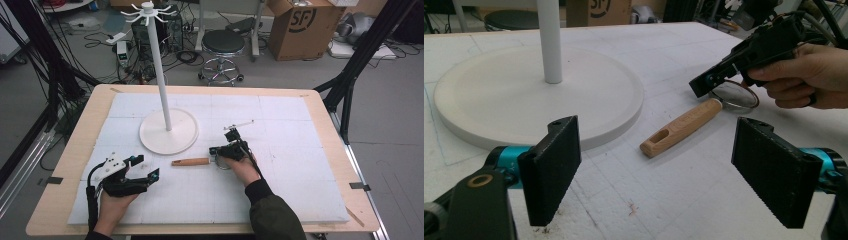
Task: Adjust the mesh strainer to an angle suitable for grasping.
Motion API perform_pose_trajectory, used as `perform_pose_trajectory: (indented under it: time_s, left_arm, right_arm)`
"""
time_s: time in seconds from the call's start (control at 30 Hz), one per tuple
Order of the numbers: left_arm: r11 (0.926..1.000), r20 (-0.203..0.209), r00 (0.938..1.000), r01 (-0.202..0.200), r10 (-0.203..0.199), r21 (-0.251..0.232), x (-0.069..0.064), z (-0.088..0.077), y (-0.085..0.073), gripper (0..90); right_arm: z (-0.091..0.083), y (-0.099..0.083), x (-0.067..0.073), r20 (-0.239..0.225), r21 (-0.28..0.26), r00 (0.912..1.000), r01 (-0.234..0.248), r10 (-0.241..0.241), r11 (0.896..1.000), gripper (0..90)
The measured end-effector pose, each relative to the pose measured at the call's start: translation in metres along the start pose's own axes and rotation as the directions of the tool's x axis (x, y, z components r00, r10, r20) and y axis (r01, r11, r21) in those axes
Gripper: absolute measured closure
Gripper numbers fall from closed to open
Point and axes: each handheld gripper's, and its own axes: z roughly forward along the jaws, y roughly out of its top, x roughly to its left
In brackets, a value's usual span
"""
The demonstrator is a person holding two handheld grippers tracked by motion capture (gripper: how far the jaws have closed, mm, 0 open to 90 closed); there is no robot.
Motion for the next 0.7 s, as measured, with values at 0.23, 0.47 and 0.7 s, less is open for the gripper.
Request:
perform_pose_trajectory:
  time_s: [0.23,0.47,0.7]
  left_arm:
    - [1.0,0.0,1.0,0.001,-0.001,-0.002,0.0,0.0,0.0,20.4]
    - [1.0,-0.002,1.0,0.0,0.0,0.0,0.0,0.0,0.0,20.3]
    - [1.0,-0.004,1.0,0.0,0.0,0.0,0.0,0.0,0.0,20.3]
  right_arm:
    - [0.005,-0.001,0.002,0.004,0.017,0.9999,0.01,-0.01,1.0,89.9]
    - [0.003,-0.002,0.007,0.022,0.043,0.9991,0.035,-0.035,0.998,89.8]
    - [-0.001,-0.006,0.017,0.031,0.094,0.9975,0.06,-0.063,0.994,89.8]
